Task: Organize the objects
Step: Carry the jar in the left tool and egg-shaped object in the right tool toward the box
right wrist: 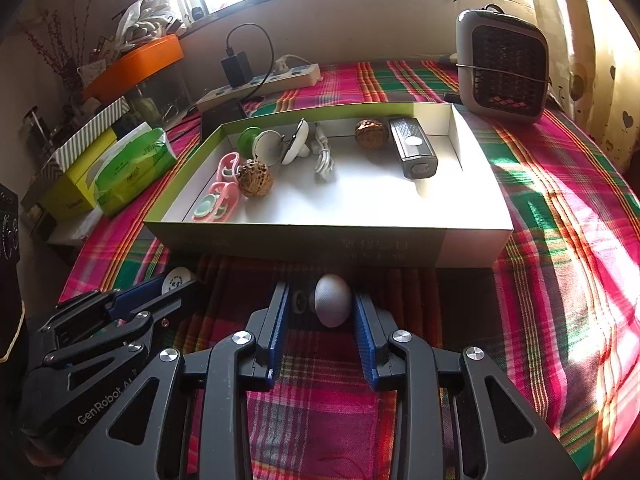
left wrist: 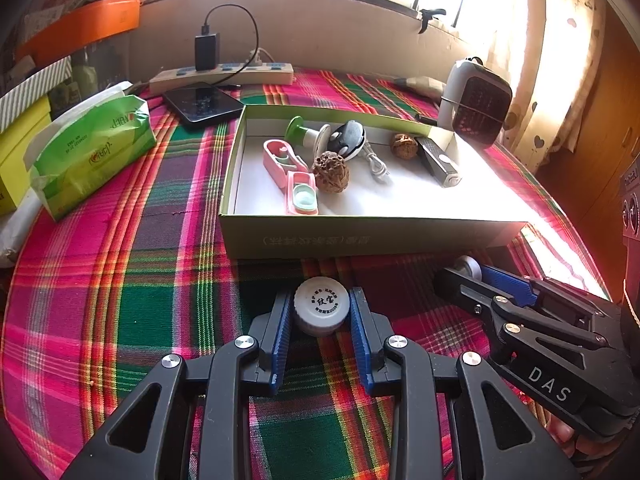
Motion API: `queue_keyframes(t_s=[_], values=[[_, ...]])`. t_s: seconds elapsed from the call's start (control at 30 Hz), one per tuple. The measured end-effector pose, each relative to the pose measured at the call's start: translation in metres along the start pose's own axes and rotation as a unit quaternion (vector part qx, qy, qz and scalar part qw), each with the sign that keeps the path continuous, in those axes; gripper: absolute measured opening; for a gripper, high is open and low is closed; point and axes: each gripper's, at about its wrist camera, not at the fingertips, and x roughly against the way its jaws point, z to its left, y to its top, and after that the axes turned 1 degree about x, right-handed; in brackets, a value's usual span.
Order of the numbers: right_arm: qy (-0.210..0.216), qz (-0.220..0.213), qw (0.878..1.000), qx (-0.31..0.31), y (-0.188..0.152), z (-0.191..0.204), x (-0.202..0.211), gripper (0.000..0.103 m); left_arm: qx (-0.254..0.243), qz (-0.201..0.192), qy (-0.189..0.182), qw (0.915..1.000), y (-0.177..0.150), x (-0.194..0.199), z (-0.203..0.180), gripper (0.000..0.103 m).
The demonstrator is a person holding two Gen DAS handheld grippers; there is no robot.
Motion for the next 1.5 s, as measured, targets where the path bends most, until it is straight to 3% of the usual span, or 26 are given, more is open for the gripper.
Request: queue_keyframes(t_s=[0.63, 1.5], values=[[0.011, -0.006, 1.000, 0.025, -0.005, 0.003, 0.008, 0.032, -0.015, 0.001, -0.001, 0.9999, -0.001, 0.001, -0.009, 0.026], [0.031, -0.032, 0.999, 0.026, -0.004, -0.007, 0.026, 0.032, -0.034, -0.028, -0.001, 0.9990, 0.006, 0.019, -0.023, 0.026]])
